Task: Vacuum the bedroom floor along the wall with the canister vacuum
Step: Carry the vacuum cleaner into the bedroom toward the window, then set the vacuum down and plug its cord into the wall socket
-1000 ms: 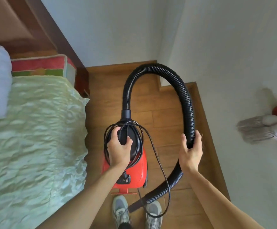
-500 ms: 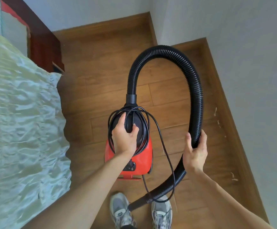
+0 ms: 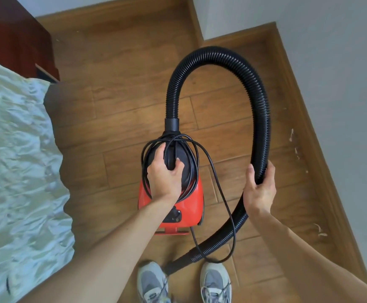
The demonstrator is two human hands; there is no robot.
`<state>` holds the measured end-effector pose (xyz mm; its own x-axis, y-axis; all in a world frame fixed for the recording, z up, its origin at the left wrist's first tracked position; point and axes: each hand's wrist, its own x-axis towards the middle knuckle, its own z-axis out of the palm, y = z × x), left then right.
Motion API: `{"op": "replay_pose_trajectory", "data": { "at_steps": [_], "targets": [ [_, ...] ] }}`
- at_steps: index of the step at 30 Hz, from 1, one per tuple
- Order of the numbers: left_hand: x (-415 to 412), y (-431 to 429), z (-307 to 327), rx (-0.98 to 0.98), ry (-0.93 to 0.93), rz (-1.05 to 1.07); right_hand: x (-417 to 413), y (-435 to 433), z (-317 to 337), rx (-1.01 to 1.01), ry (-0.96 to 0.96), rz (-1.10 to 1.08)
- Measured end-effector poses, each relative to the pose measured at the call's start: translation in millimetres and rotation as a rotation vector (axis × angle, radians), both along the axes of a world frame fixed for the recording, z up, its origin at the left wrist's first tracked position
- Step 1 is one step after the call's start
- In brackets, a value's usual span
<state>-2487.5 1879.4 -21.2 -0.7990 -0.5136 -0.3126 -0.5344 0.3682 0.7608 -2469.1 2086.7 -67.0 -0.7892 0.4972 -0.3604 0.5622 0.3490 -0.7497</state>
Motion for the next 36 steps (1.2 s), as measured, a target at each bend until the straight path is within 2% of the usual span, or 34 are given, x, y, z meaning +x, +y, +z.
{"op": "replay_pose_trajectory", "data": {
  "at_steps": [9,21,25,28,32,36],
  "targets": [
    [4,-6,-18,0.012,0.033,-0.024,-6,-2,-33,-0.012,-0.008,0.023],
    [27,-18,-33,0.048,0.054,-0.069,-2,0,-54,0.028,-0.153,0.047],
    [28,-18,-23,0.036,0.033,-0.087,-3,-1,-49,0.075,-0.288,0.078],
    [26,-21,1,-0.02,-0.057,-0.142,-7,2,-28,0.199,-0.478,0.199],
    [21,-35,40,0.022,-0.312,-0.187,-12,2,25,0.43,-0.782,0.498],
    [16,-62,89,0.038,-0.468,-0.206,-23,2,80,0.467,-0.851,0.431]
  ]
}}
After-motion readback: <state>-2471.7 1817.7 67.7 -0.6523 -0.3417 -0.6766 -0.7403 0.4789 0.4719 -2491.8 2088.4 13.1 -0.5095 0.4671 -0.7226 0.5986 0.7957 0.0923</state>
